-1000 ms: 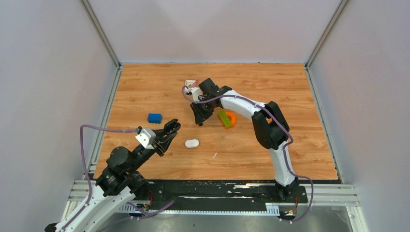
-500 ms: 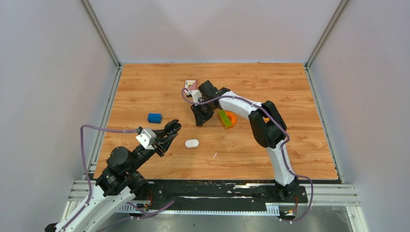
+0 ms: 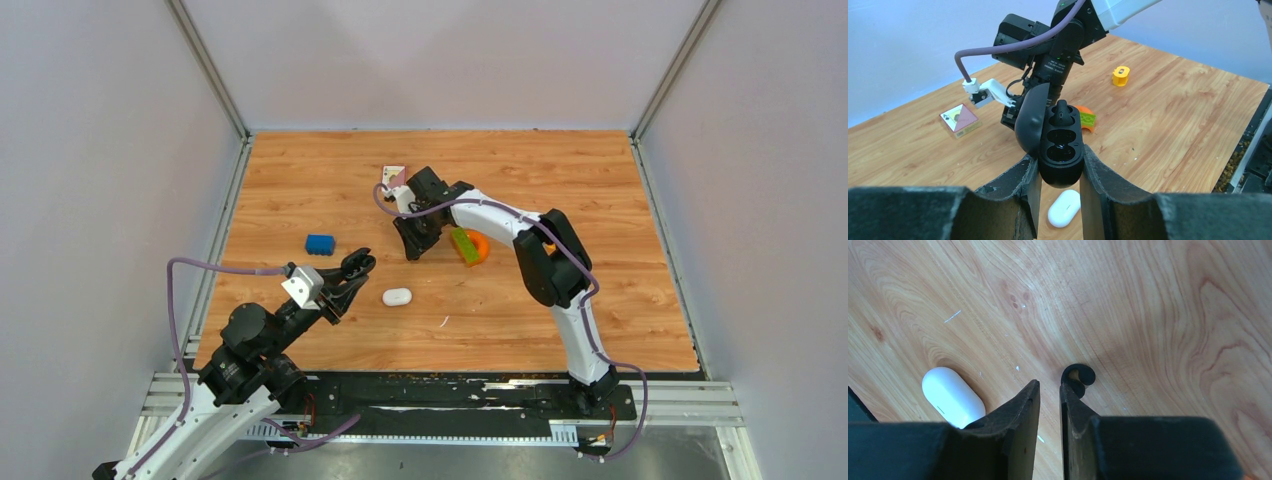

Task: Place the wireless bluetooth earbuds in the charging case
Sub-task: Pick up the earbud from the center of the board.

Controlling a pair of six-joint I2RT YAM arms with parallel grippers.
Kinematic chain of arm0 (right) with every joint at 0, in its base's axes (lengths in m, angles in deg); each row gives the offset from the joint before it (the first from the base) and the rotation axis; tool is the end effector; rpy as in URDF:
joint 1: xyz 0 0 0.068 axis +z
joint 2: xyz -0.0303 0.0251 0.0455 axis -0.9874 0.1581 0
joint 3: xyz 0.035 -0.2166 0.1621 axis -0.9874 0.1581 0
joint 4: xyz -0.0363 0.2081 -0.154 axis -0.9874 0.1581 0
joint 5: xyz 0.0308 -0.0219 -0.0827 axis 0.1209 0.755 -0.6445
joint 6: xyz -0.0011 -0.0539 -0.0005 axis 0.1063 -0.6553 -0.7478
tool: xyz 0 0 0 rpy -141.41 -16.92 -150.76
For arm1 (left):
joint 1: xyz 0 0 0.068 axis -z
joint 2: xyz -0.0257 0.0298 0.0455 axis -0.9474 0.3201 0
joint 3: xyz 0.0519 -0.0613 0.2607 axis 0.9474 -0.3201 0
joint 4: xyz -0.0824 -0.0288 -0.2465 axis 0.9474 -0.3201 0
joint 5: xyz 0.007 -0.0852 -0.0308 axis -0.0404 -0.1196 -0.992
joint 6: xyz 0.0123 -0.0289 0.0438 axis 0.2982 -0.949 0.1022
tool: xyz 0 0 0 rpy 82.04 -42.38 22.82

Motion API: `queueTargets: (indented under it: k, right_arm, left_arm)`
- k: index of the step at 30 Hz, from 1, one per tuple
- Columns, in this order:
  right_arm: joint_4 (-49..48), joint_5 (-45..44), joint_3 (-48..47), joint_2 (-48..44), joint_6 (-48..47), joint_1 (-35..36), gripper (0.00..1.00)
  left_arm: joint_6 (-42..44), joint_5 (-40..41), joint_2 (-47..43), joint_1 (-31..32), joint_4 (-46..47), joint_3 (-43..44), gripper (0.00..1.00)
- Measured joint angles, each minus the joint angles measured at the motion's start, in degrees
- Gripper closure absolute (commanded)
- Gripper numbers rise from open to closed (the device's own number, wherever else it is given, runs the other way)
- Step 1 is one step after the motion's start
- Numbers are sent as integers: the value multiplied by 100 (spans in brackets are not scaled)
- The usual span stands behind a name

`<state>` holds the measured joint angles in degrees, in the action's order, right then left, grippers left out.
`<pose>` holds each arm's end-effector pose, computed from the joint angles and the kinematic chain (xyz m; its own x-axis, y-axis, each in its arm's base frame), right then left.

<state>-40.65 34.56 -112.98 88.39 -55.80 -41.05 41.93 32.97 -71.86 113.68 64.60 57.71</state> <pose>0.3500 0.3098 0.1726 -0.6206 -0.6374 -0.4566 -0.7821 0.5445 0.3030 0.0669 -0.0635 0.2841 0.0749 -0.0953 -0.9926 0.7117 0.7023 -0.0138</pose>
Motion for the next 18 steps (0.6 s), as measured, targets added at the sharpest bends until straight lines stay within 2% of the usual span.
queueTargets:
  k: [18]
  right_arm:
    - [26, -354, -22, -26, -83, 61, 73]
  left_arm:
    - [0, -96, 22, 0, 0, 0, 100]
